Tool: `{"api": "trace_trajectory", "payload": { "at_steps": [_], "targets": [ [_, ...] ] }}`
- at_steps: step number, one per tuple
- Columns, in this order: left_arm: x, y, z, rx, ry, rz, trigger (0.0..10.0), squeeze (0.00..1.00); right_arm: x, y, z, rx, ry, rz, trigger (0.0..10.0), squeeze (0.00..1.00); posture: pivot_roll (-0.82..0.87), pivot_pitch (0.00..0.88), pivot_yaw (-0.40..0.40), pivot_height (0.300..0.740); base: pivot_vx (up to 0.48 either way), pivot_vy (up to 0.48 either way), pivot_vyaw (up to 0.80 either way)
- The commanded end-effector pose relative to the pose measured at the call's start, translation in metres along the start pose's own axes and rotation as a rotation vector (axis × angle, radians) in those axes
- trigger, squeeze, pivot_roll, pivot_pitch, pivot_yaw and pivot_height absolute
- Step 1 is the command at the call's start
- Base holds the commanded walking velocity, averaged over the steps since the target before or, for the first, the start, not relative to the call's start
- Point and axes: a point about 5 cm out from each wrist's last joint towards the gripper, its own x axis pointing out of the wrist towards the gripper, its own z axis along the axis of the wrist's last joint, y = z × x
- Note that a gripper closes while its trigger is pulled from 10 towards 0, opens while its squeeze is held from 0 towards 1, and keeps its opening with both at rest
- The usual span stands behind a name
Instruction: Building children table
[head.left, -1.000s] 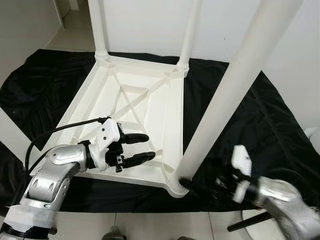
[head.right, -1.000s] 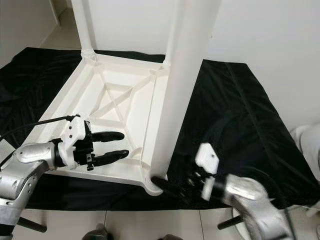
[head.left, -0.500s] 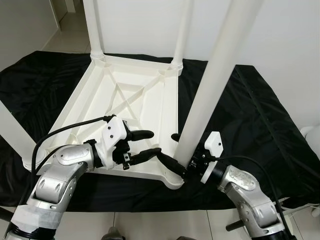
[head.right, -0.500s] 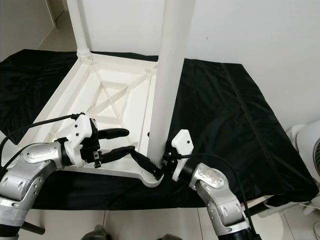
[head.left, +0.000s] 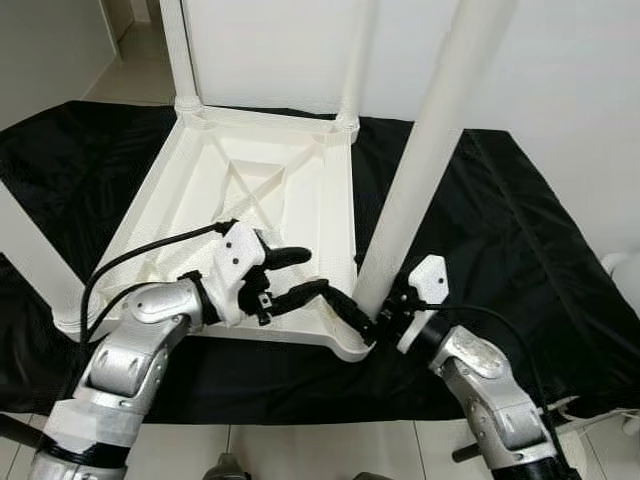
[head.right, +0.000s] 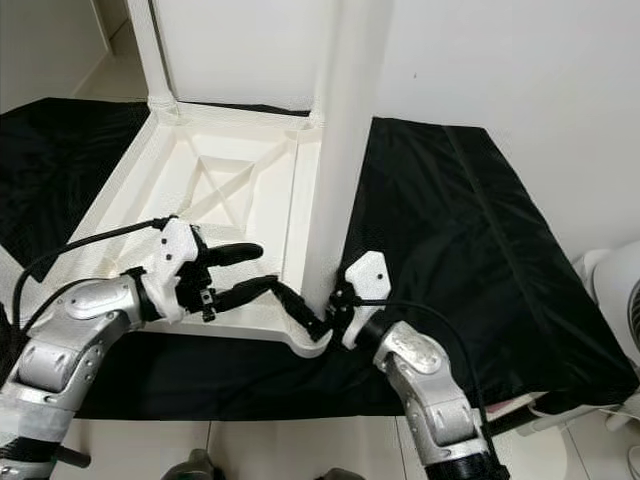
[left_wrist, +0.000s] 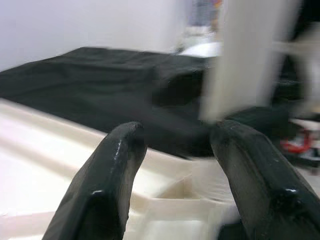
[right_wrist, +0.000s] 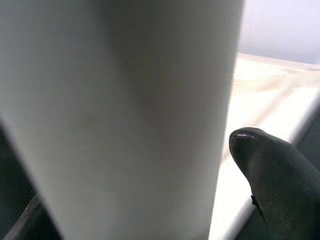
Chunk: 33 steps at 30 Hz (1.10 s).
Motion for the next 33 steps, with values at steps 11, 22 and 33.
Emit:
{"api": "trace_trajectory", "payload": {
  "at_steps": [11, 22, 33],
  "targets": [
    [0.018, 0.000, 0.004, 0.030, -0.016, -0.040, 10.0, 0.00, -0.053, -0.050, 0.001, -0.090, 0.053, -0.266, 10.0, 0.00, 0.01, 0.004, -0.026, 0.740, 0.000, 0.000, 0.00],
    [0.031, -0.006, 0.001, 0.038, 0.019, -0.088, 10.0, 0.00, -0.065, -0.062, 0.005, -0.082, 0.037, -0.344, 10.0, 0.00, 0.00, 0.020, -0.019, 0.740, 0.000, 0.000, 0.00],
    [0.034, -0.001, -0.002, 0.006, 0.018, 0.016, 10.0, 0.00, -0.053, -0.060, 0.004, -0.012, -0.029, -0.436, 10.0, 0.00, 0.00, 0.036, -0.005, 0.740, 0.000, 0.000, 0.00]
  ]
}}
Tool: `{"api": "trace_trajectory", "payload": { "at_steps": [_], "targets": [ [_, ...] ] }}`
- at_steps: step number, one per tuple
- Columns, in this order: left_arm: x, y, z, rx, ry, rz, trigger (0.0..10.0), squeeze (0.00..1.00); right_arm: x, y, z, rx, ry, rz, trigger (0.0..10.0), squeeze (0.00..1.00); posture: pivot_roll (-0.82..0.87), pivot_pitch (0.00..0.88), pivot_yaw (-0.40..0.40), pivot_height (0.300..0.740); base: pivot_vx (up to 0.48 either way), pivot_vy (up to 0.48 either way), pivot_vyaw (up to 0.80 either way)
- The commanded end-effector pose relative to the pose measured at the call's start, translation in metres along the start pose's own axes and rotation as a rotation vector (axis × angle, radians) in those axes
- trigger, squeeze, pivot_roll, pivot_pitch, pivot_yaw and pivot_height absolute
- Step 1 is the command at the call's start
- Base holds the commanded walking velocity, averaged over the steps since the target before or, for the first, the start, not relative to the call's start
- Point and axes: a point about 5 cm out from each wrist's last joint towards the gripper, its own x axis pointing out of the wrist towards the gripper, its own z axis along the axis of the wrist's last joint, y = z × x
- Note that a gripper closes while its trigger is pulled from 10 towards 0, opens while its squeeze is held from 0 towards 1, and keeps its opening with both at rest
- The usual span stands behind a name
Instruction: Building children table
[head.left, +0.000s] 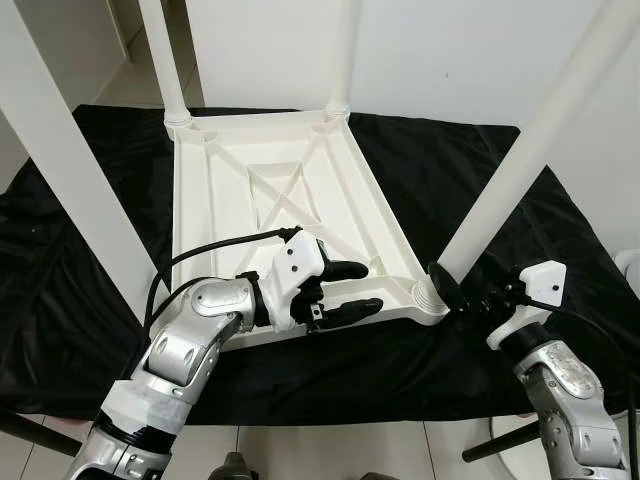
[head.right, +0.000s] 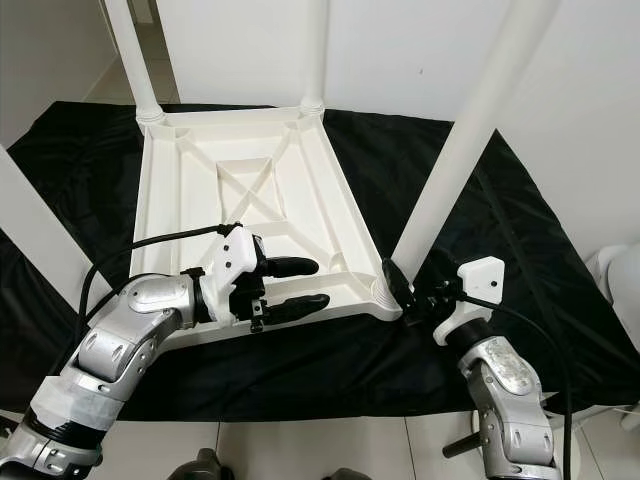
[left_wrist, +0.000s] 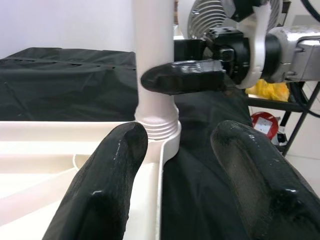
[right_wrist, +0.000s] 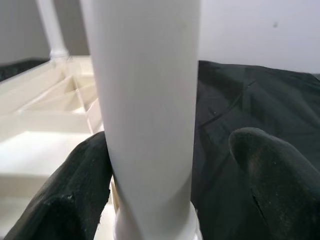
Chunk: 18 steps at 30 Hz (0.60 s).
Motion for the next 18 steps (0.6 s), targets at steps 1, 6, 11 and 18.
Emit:
{"api": "trace_trajectory", "payload": {
  "at_steps": [1, 6, 11, 18],
  "targets": [
    [-0.005, 0.007, -0.004, 0.009, 0.023, 0.134, 10.0, 0.00, 0.003, -0.001, 0.001, 0.037, -0.015, -0.036, 10.0, 0.00, 0.00, 0.036, -0.007, 0.740, 0.000, 0.000, 0.00],
    [-0.011, 0.001, -0.012, -0.023, 0.056, 0.207, 10.0, 0.00, 0.004, 0.013, -0.003, 0.007, -0.004, 0.035, 10.0, 0.00, 0.00, 0.039, -0.018, 0.740, 0.000, 0.000, 0.00],
    [-0.008, -0.002, -0.016, -0.051, 0.079, 0.240, 10.0, 0.00, 0.003, 0.018, -0.006, 0.009, 0.005, 0.095, 10.0, 0.00, 0.01, 0.037, -0.020, 0.740, 0.000, 0.000, 0.00],
    [-0.008, 0.000, -0.019, -0.045, 0.096, 0.206, 10.0, 0.00, 0.006, 0.018, -0.007, -0.028, 0.022, 0.148, 10.0, 0.00, 0.01, 0.021, -0.020, 0.740, 0.000, 0.000, 0.00]
  ]
}}
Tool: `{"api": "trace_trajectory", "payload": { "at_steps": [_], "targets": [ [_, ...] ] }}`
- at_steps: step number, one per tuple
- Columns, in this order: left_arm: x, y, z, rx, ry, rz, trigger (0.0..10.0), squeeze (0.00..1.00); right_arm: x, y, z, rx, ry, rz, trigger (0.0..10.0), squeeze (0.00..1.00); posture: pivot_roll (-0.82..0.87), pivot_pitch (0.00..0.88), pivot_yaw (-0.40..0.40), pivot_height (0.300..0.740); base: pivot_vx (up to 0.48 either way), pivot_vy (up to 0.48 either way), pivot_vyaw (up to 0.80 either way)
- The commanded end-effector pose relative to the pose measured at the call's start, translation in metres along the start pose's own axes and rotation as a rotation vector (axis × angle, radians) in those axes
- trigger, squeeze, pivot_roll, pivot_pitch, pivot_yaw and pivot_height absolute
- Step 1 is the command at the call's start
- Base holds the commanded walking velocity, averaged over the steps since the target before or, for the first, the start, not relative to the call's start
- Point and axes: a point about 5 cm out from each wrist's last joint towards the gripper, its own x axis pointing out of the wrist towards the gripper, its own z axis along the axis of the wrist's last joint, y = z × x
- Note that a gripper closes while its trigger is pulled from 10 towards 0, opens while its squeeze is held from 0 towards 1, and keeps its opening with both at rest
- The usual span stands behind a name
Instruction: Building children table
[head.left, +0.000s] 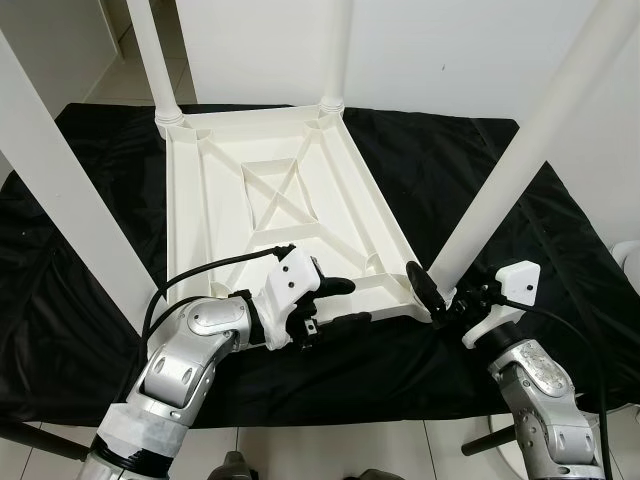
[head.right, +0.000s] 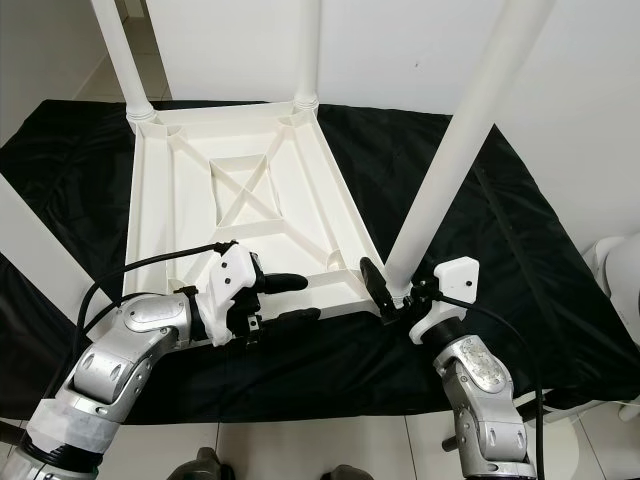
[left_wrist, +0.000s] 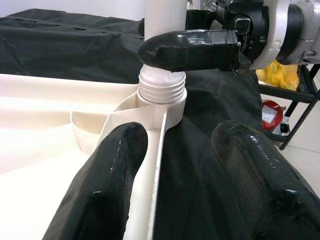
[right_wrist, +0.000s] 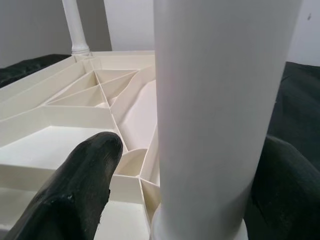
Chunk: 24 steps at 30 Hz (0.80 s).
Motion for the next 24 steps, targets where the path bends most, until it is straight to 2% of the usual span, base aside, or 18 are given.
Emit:
{"api": "trace_trajectory", "payload": {
  "at_steps": [1, 4, 5, 9, 10, 11, 12, 14, 15, 19, 20, 21, 23, 24],
  "targets": [
    [0.000, 0.010, -0.002, 0.006, 0.017, 0.171, 10.0, 0.00, 0.001, 0.001, -0.002, -0.015, 0.011, 0.019, 10.0, 0.00, 0.01, 0.021, -0.020, 0.740, 0.000, 0.000, 0.00],
    [0.000, 0.009, -0.002, 0.017, 0.018, 0.144, 10.0, 0.00, 0.002, -0.001, -0.004, -0.029, 0.027, 0.036, 10.0, 0.00, 0.02, 0.019, -0.019, 0.740, 0.000, 0.000, 0.00],
    [0.001, 0.005, -0.003, 0.015, 0.025, 0.102, 10.0, 0.00, 0.002, -0.003, -0.009, -0.049, 0.056, 0.056, 10.0, 0.00, 0.02, 0.013, -0.015, 0.740, 0.000, 0.000, 0.00],
    [0.002, -0.001, -0.005, 0.010, 0.032, 0.052, 10.0, 0.00, 0.002, -0.005, -0.016, -0.065, 0.096, 0.084, 10.0, 0.00, 0.02, 0.008, -0.008, 0.740, 0.000, 0.000, 0.00],
    [0.003, -0.003, -0.006, 0.018, 0.043, 0.043, 10.0, 0.00, 0.001, -0.006, -0.021, -0.063, 0.113, 0.094, 7.6, 0.00, 0.02, 0.001, -0.007, 0.740, 0.000, 0.000, 0.00],
    [0.004, -0.004, -0.007, 0.025, 0.051, 0.041, 10.0, 0.00, 0.001, -0.007, -0.024, -0.060, 0.122, 0.099, 7.6, 0.00, 0.02, 0.001, -0.007, 0.740, 0.000, 0.000, 0.00],
    [0.004, -0.004, -0.007, 0.031, 0.051, 0.041, 10.0, 0.00, 0.001, -0.008, -0.025, -0.061, 0.127, 0.100, 4.7, 0.00, 0.02, 0.000, -0.007, 0.740, 0.000, 0.000, 0.00],
    [0.004, -0.004, -0.007, 0.034, 0.050, 0.042, 10.0, 0.00, 0.002, -0.008, -0.026, -0.062, 0.128, 0.098, 4.7, 0.00, 0.02, 0.000, -0.007, 0.740, 0.000, 0.000, 0.00],
    [0.005, -0.003, -0.007, 0.036, 0.047, 0.045, 10.0, 0.00, 0.002, -0.009, -0.026, -0.069, 0.127, 0.094, 0.7, 0.00, 0.01, 0.000, -0.006, 0.740, 0.000, 0.000, 0.00],
    [0.006, -0.001, -0.006, 0.040, 0.044, 0.047, 10.0, 0.00, 0.004, -0.012, -0.026, -0.080, 0.124, 0.095, 0.7, 0.00, 0.01, 0.000, -0.005, 0.740, 0.000, 0.000, 0.00],
    [0.006, -0.001, -0.006, 0.040, 0.044, 0.047, 10.0, 0.00, 0.004, -0.012, -0.026, -0.078, 0.124, 0.097, 0.0, 0.00, 0.01, 0.000, -0.005, 0.740, 0.000, 0.000, 0.00],
    [0.006, -0.001, -0.006, 0.040, 0.044, 0.048, 10.0, 0.00, 0.004, -0.012, -0.026, -0.076, 0.124, 0.098, 0.0, 0.00, 0.01, 0.000, -0.004, 0.740, 0.000, 0.000, 0.00],
    [0.009, 0.001, -0.005, 0.048, 0.036, 0.053, 10.0, 0.00, 0.006, -0.013, -0.024, -0.080, 0.116, 0.082, 0.0, 0.00, 0.00, 0.000, -0.003, 0.740, 0.000, 0.000, 0.00],
    [0.014, 0.005, -0.003, 0.056, 0.022, 0.066, 10.0, 0.00, 0.009, -0.015, -0.022, -0.106, 0.107, 0.025, 0.0, 0.00, -0.01, 0.000, -0.003, 0.740, 0.000, 0.000, 0.00]
  ]
}}
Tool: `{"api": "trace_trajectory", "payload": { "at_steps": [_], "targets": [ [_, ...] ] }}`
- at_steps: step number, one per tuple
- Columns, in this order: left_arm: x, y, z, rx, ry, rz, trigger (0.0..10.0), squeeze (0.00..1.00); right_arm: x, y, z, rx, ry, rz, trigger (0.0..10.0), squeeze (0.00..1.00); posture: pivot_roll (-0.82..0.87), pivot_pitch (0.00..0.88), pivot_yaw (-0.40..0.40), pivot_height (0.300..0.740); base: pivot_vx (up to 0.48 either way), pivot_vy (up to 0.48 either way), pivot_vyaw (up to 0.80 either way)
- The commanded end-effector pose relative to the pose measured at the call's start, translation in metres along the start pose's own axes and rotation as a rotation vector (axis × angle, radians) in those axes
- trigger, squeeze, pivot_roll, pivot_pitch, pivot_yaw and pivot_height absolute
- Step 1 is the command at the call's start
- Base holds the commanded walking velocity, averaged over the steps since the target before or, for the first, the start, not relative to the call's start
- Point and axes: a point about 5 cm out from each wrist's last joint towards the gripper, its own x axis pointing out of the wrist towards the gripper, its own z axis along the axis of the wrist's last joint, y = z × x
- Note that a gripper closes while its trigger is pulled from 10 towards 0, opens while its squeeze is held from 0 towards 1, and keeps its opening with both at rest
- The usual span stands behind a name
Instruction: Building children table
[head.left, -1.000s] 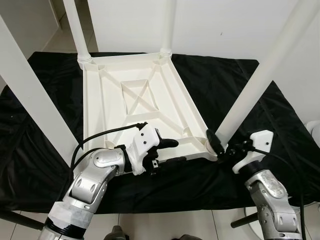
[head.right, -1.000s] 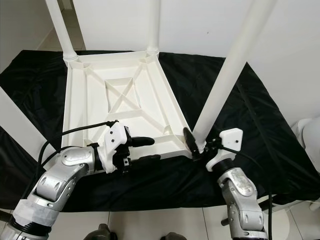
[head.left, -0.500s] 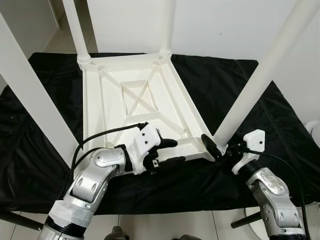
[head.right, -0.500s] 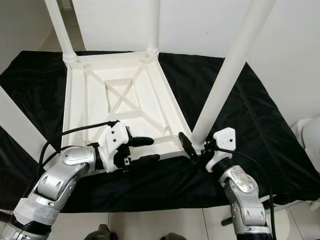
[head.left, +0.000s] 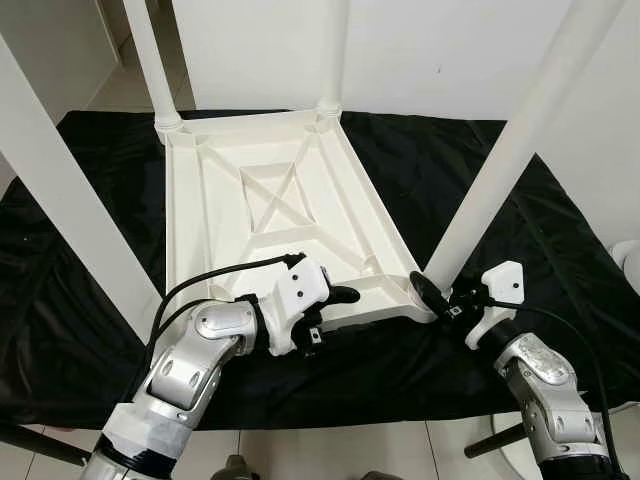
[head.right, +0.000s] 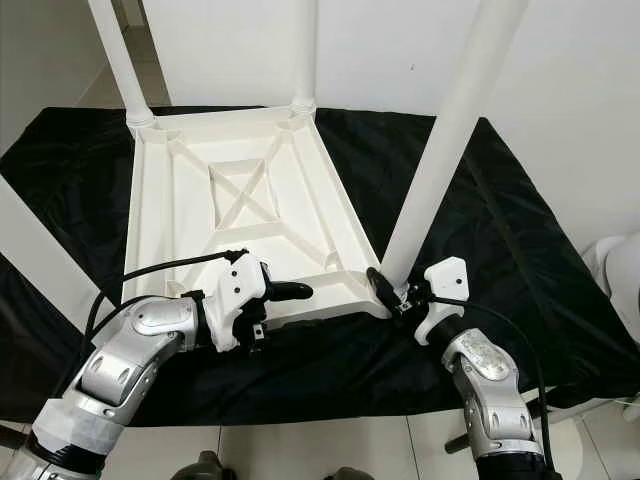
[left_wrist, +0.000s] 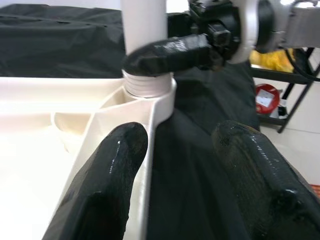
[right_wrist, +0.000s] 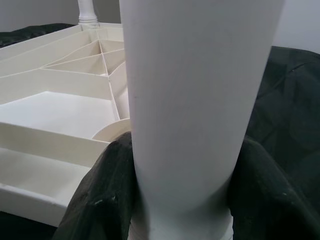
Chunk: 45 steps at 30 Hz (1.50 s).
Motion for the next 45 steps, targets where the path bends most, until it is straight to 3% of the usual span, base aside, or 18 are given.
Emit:
{"api": "trace_trajectory", "payload": {
  "at_steps": [1, 2, 3, 4, 11, 14, 20, 23, 25, 29, 30, 31, 36, 41, 42, 43, 44, 45],
  "targets": [
    [0.006, 0.008, 0.002, 0.025, -0.004, 0.093, 10.0, 0.00, 0.003, -0.001, -0.001, -0.022, 0.018, -0.056, 0.0, 0.00, -0.01, 0.000, -0.003, 0.740, 0.000, 0.000, 0.00],
    [0.006, 0.008, 0.002, 0.025, -0.004, 0.093, 10.0, 0.00, 0.003, -0.001, -0.001, -0.022, 0.018, -0.056, 0.0, 0.00, -0.01, 0.000, -0.003, 0.740, 0.000, 0.000, 0.00],
    [0.007, 0.009, 0.003, 0.025, -0.006, 0.093, 10.0, 0.00, 0.003, -0.001, -0.002, -0.025, 0.025, -0.075, 3.4, 0.00, -0.01, 0.000, -0.003, 0.740, 0.000, 0.000, 0.00],
    [0.007, 0.009, 0.003, 0.025, -0.008, 0.091, 10.0, 0.00, 0.004, 0.000, -0.002, 0.001, 0.026, -0.101, 10.0, 0.00, -0.01, 0.000, -0.003, 0.740, 0.000, 0.000, 0.00],
    [0.008, 0.010, 0.002, 0.036, -0.003, 0.086, 10.0, 0.00, 0.006, 0.010, -0.005, 0.031, 0.034, -0.237, 10.0, 0.00, -0.02, 0.000, 0.003, 0.740, 0.000, 0.000, 0.00],
    [0.009, 0.010, 0.001, 0.031, -0.006, 0.082, 10.0, 0.00, 0.011, 0.026, -0.005, 0.070, 0.052, -0.410, 10.0, 0.00, -0.02, 0.000, 0.009, 0.740, 0.000, 0.000, 0.00],
    [0.009, 0.011, -0.001, 0.032, -0.001, 0.077, 10.0, 0.00, 0.016, 0.039, -0.006, 0.137, 0.085, -0.634, 10.0, 0.00, -0.03, 0.000, 0.010, 0.740, 0.000, 0.000, 0.00],
    [0.009, 0.011, -0.001, 0.031, -0.001, 0.078, 10.0, 0.00, 0.019, 0.045, -0.006, 0.148, 0.091, -0.668, 10.0, 0.00, -0.03, 0.000, 0.012, 0.740, 0.000, 0.000, 0.00],
    [0.009, 0.011, 0.000, 0.027, -0.006, 0.078, 10.0, 0.00, 0.028, 0.058, -0.004, 0.173, 0.082, -0.663, 10.0, 0.00, -0.03, 0.000, 0.011, 0.740, 0.000, 0.000, 0.00],
    [0.009, 0.011, 0.000, 0.026, -0.007, 0.076, 10.0, 0.00, 0.031, 0.062, -0.002, 0.179, 0.071, -0.644, 10.0, 0.00, -0.03, 0.000, 0.011, 0.740, 0.000, 0.000, 0.00],
    [0.009, 0.011, 0.000, 0.024, -0.009, 0.074, 10.0, 0.00, 0.031, 0.063, -0.001, 0.183, 0.061, -0.625, 10.0, 0.35, -0.03, 0.000, 0.011, 0.740, 0.000, 0.000, 0.00],
    [0.009, 0.011, 0.000, 0.024, -0.010, 0.073, 10.0, 0.00, 0.030, 0.063, 0.000, 0.183, 0.055, -0.616, 10.0, 1.00, -0.03, 0.000, 0.011, 0.740, 0.000, 0.000, 0.00],
    [0.009, 0.011, 0.000, 0.031, -0.012, 0.072, 10.0, 0.00, 0.025, 0.060, 0.005, 0.174, 0.012, -0.533, 10.0, 1.00, -0.03, 0.000, 0.006, 0.740, 0.000, 0.000, 0.00],
    [0.011, 0.011, 0.000, 0.033, -0.019, 0.067, 10.0, 0.00, 0.012, 0.045, 0.013, 0.117, -0.024, -0.456, 10.0, 1.00, -0.04, 0.000, 0.005, 0.740, 0.000, 0.000, 0.00],
    [0.011, 0.010, 0.001, 0.032, -0.021, 0.063, 10.0, 0.00, 0.008, 0.041, 0.014, 0.097, -0.030, -0.426, 10.0, 0.84, -0.04, 0.000, 0.005, 0.740, 0.000, 0.000, 0.00],
    [0.011, 0.010, 0.001, 0.032, -0.021, 0.063, 10.0, 0.00, 0.008, 0.041, 0.014, 0.097, -0.030, -0.426, 10.0, 0.84, -0.04, 0.000, 0.005, 0.740, 0.000, 0.000, 0.00],
    [0.012, 0.010, 0.000, 0.031, -0.023, 0.059, 10.0, 0.00, 0.004, 0.034, 0.014, 0.090, -0.032, -0.382, 10.0, 0.00, -0.04, 0.000, 0.005, 0.740, 0.000, 0.000, 0.00],
    [0.012, 0.009, 0.000, 0.034, -0.023, 0.055, 10.0, 0.00, 0.000, 0.026, 0.014, 0.066, -0.028, -0.323, 10.0, 0.00, -0.04, 0.000, 0.005, 0.740, 0.000, 0.000, 0.00]
  ]
}}
